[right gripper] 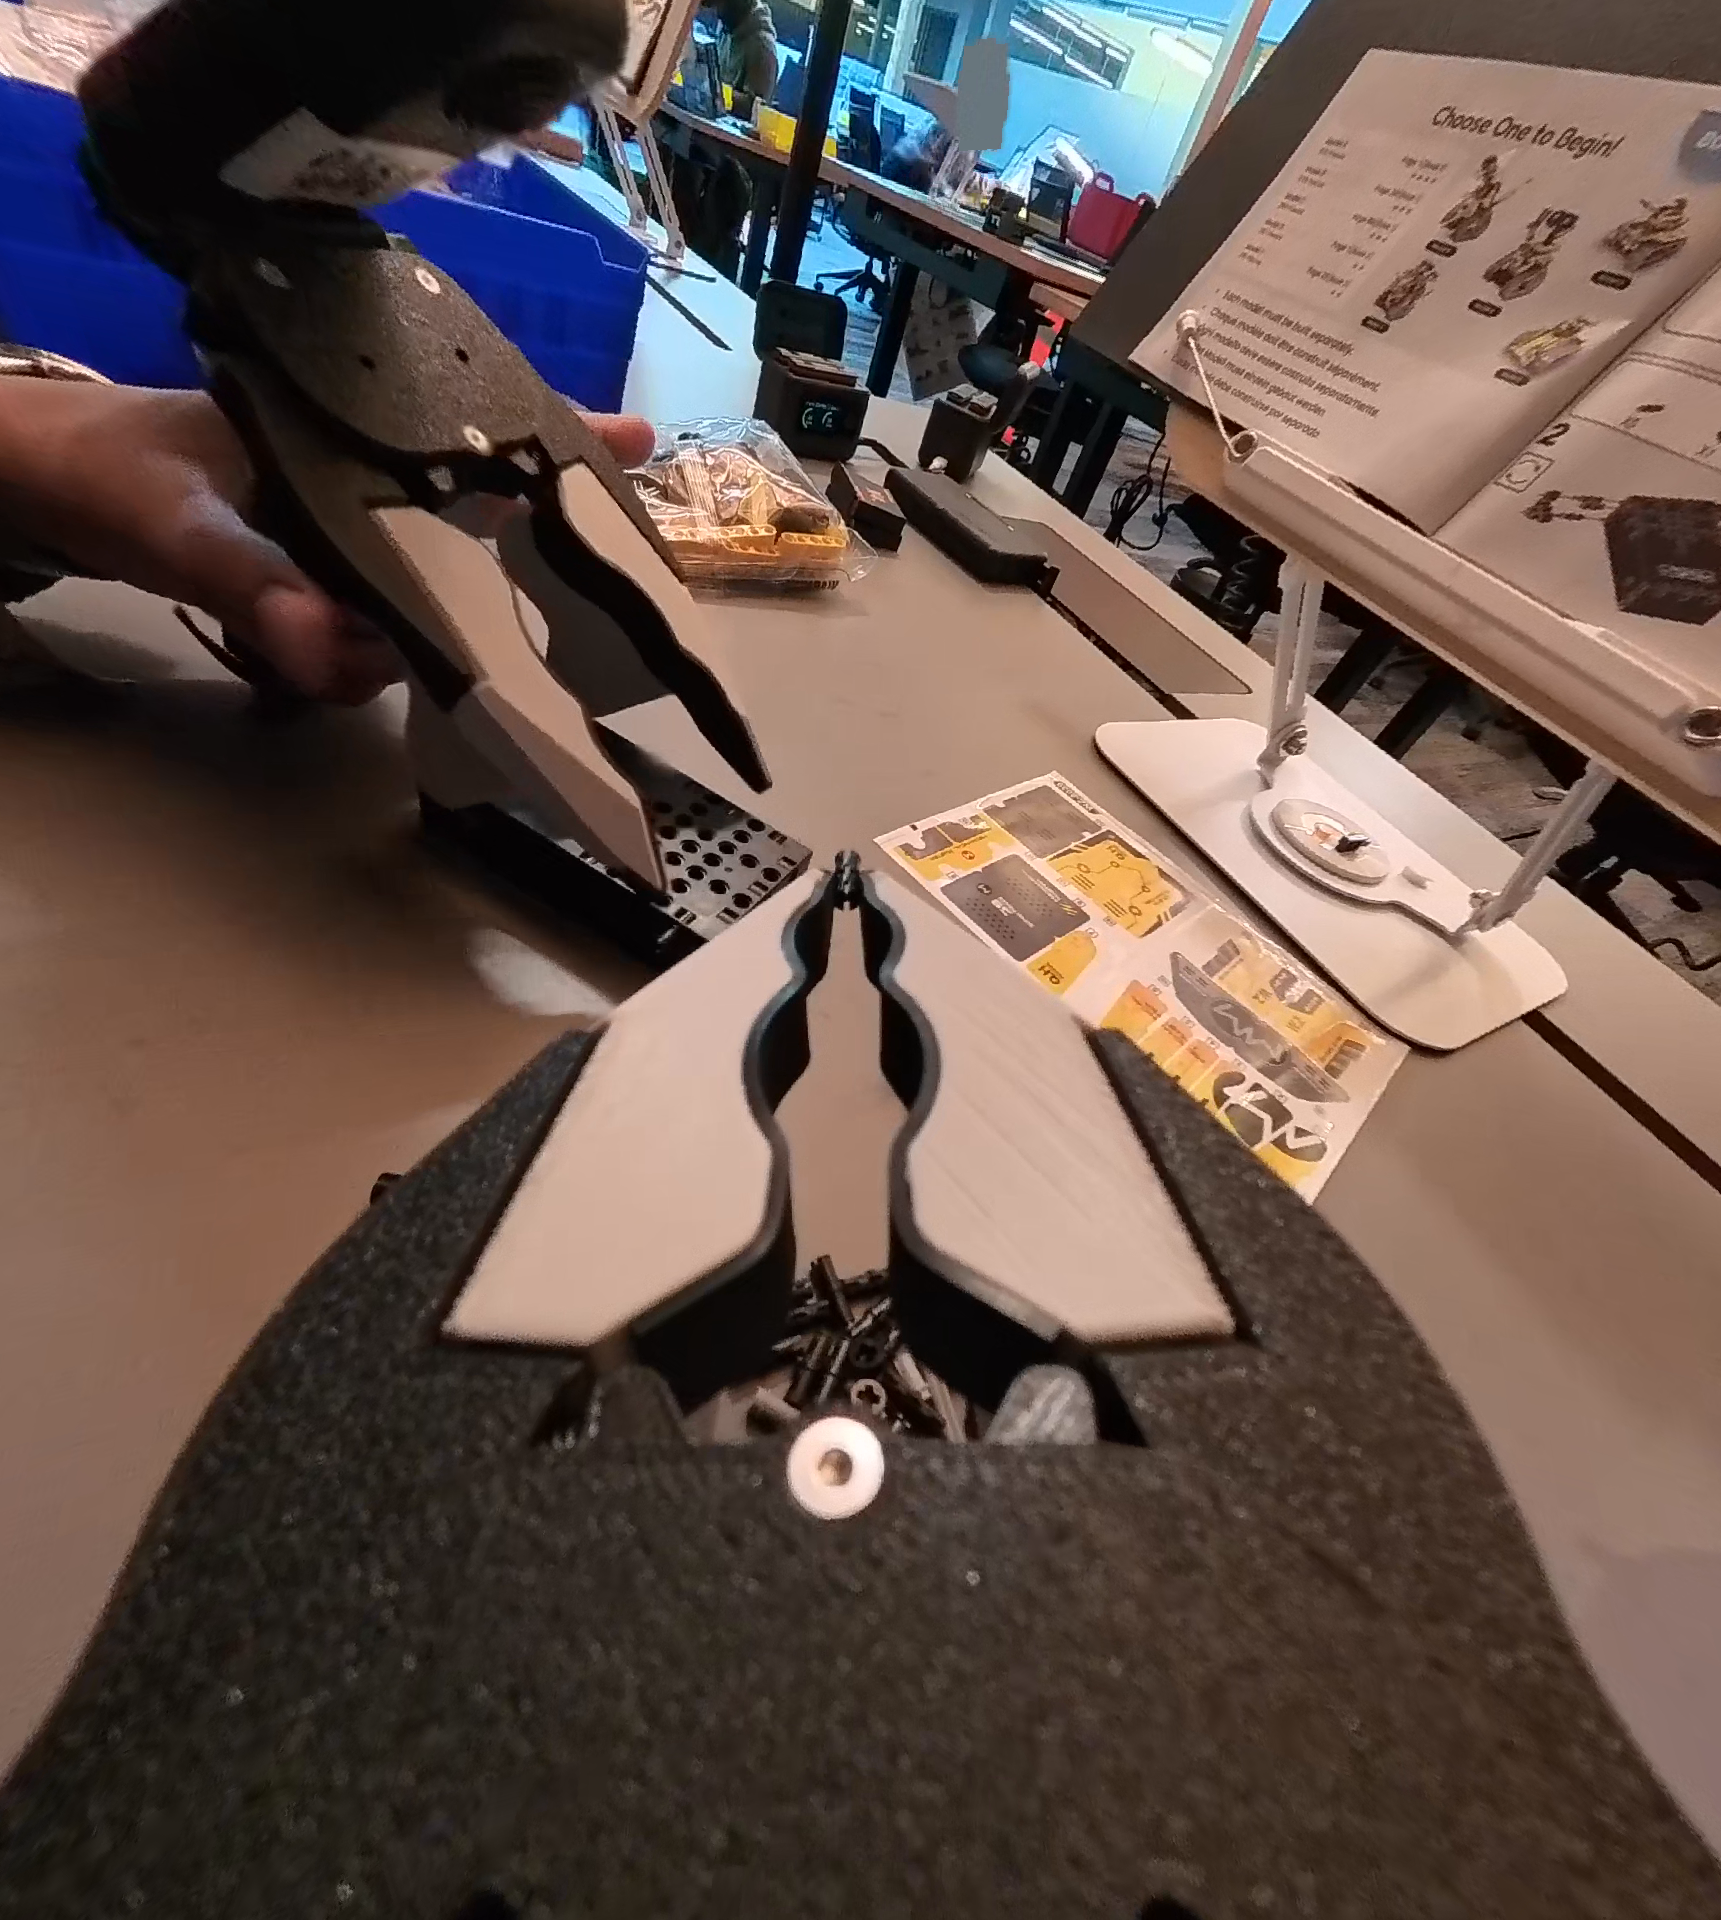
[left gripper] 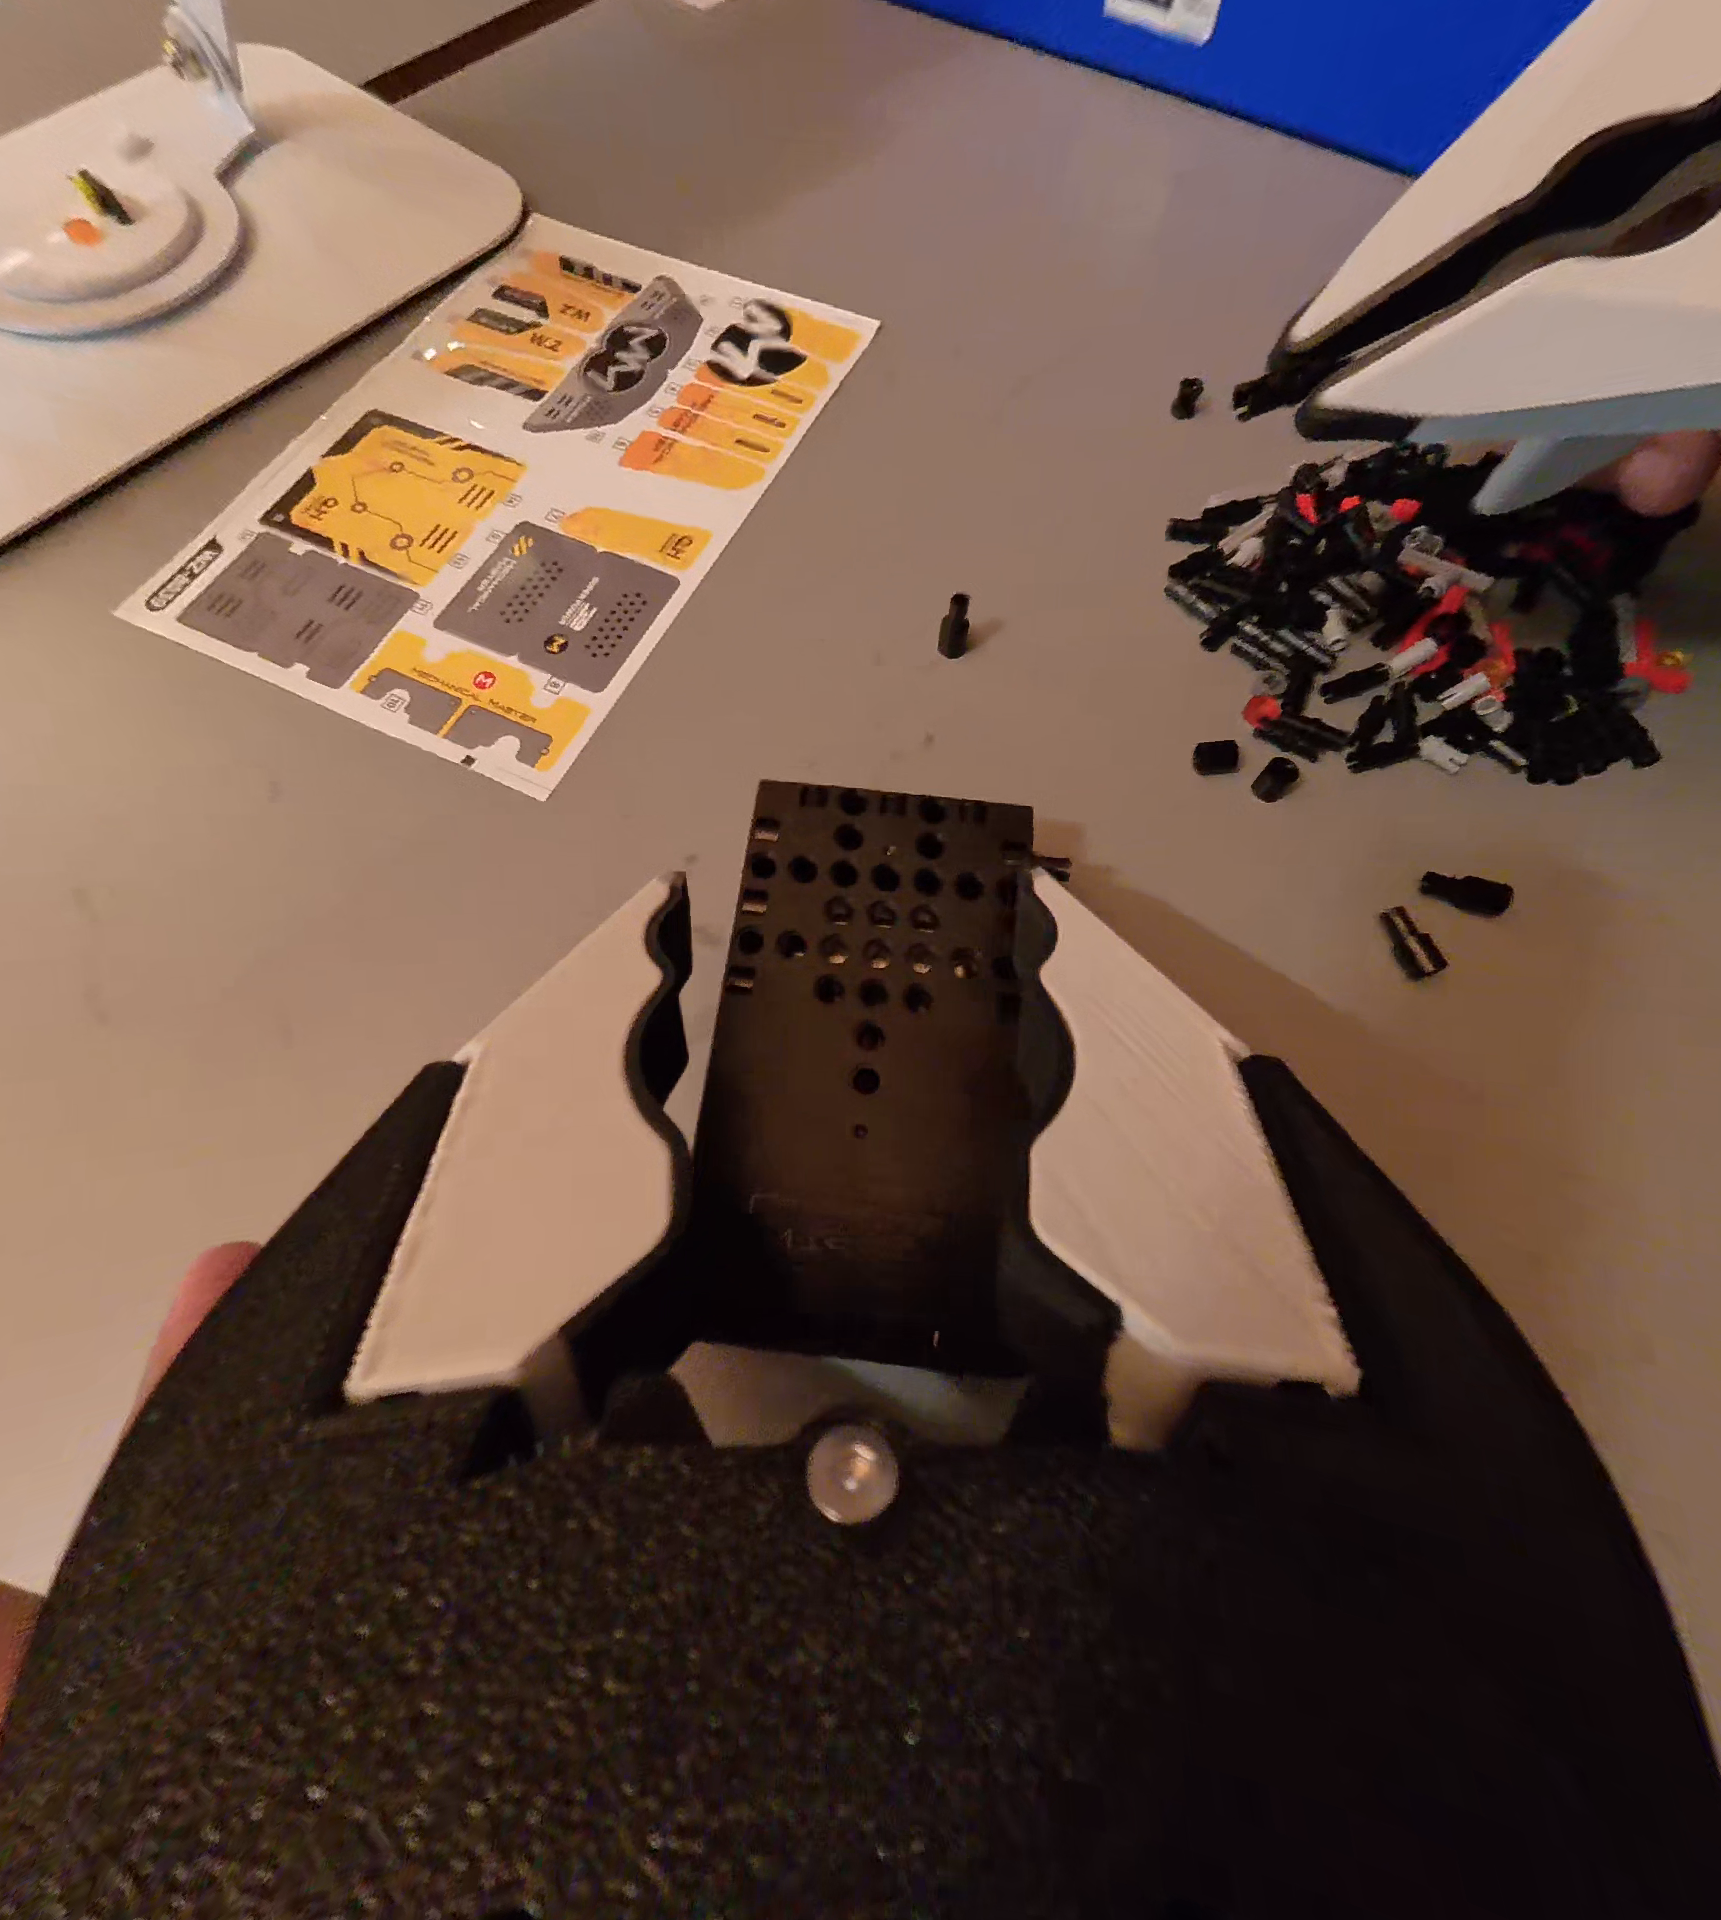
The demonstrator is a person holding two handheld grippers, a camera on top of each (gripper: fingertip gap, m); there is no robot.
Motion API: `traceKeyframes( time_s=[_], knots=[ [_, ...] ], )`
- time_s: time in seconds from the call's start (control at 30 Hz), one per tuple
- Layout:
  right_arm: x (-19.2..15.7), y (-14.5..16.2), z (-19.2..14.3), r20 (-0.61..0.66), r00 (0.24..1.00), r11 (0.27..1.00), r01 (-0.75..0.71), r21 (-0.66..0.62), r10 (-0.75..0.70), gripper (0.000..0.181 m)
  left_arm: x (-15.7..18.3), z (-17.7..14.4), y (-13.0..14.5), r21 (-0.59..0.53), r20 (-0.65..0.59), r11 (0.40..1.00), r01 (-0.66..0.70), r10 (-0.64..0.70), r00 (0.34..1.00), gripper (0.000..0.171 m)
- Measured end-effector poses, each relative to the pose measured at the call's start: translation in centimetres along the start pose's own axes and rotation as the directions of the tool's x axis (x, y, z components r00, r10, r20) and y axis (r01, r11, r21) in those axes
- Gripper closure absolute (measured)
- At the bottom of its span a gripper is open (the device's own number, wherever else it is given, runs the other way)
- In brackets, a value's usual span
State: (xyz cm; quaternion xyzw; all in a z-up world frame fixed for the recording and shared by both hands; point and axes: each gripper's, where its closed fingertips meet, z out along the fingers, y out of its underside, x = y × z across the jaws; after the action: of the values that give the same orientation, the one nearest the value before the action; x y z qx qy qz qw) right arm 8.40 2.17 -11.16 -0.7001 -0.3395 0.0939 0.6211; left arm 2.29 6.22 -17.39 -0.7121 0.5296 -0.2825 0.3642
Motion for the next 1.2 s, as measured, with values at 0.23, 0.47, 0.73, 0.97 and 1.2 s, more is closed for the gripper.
traceKeyframes(
  time_s=[0.23, 0.47, 0.73, 0.97, 1.2],
  knots=[
    [0.1, -0.2, -0.1, -0.003, 1.000, 1.000, 0.001, 0.006, -0.001, 0.176, -0.3, -0.1, -0.1, 0.000, 0.035, 1.000, -0.027, 0.027, 0.999, 0.109],
    [0.1, -0.2, -0.1, -0.004, 1.000, 1.000, 0.003, 0.008, -0.003, 0.176, 0.2, -0.1, -0.2, 0.003, -0.001, 1.000, -0.003, 0.003, 1.000, 0.110],
    [0.0, -0.2, -0.1, -0.003, 1.000, 1.000, 0.006, 0.006, -0.006, 0.176, 0.5, 0.8, 1.2, -0.088, 0.007, 0.996, -0.033, 0.034, 0.999, 0.107],
    [0.0, 0.0, 0.0, -0.006, 1.000, 1.000, 0.020, -0.005, -0.020, 0.176, 0.4, 1.0, 1.6, -0.115, 0.023, 0.992, -0.047, 0.050, 0.998, 0.106],
    [-1.7, 0.8, 0.6, 0.082, 0.995, 0.995, 0.060, -0.075, -0.053, 0.176, 1.3, 0.5, 0.7, -0.061, -0.077, 0.994, 0.088, -0.093, 0.993, 0.107]
  ],
)
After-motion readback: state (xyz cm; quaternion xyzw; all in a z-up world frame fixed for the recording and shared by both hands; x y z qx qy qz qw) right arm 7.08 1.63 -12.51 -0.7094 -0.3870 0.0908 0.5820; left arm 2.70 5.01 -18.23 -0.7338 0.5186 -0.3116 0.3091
